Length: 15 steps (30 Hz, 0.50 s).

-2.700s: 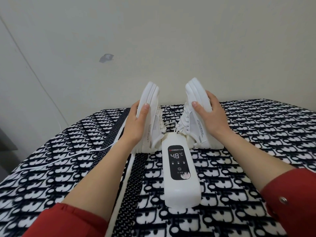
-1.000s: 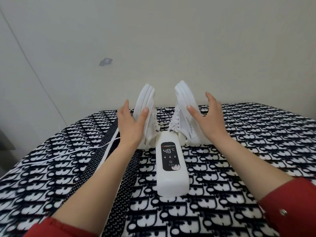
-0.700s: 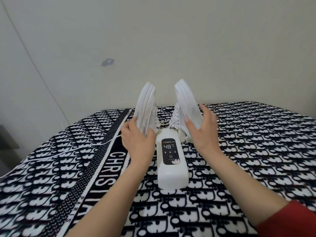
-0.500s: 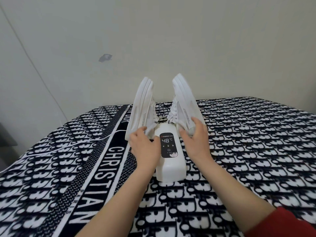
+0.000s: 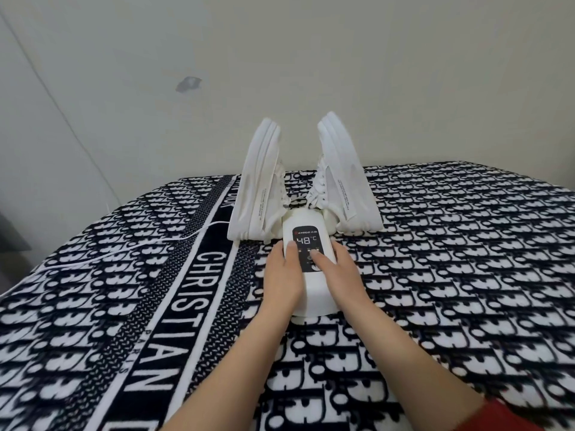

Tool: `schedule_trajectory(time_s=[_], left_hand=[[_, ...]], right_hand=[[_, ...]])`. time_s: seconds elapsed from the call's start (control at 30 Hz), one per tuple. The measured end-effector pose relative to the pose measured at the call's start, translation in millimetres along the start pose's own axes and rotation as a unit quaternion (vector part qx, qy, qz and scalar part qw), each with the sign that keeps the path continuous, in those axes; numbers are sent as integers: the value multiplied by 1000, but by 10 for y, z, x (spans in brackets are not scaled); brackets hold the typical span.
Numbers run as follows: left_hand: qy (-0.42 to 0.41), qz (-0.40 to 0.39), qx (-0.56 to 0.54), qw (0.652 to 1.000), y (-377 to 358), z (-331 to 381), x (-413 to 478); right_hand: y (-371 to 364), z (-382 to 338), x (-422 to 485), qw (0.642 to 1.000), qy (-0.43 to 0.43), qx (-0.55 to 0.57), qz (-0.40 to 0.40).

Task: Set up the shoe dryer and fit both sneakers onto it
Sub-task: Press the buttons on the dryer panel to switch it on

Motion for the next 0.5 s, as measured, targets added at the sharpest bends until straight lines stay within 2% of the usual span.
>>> schedule_trajectory(time_s=[0.2,0.5], left_hand=[[10,17,-31,999,10,-37,35],[97,1,-106,990,37,-131,56]], right_hand=[[-15,84,37,998,-28,46,-20],[-7,122,52,996,-50,71,-5]])
Point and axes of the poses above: each hand's wrist, its own x-axis towards the middle knuckle, its own y-axis out of the back of the hand, z = x × y, the point moved 10 cm from there along x, towards the middle knuckle, and after that the axes turned 3 degrees about -z, right-handed, at the moved point
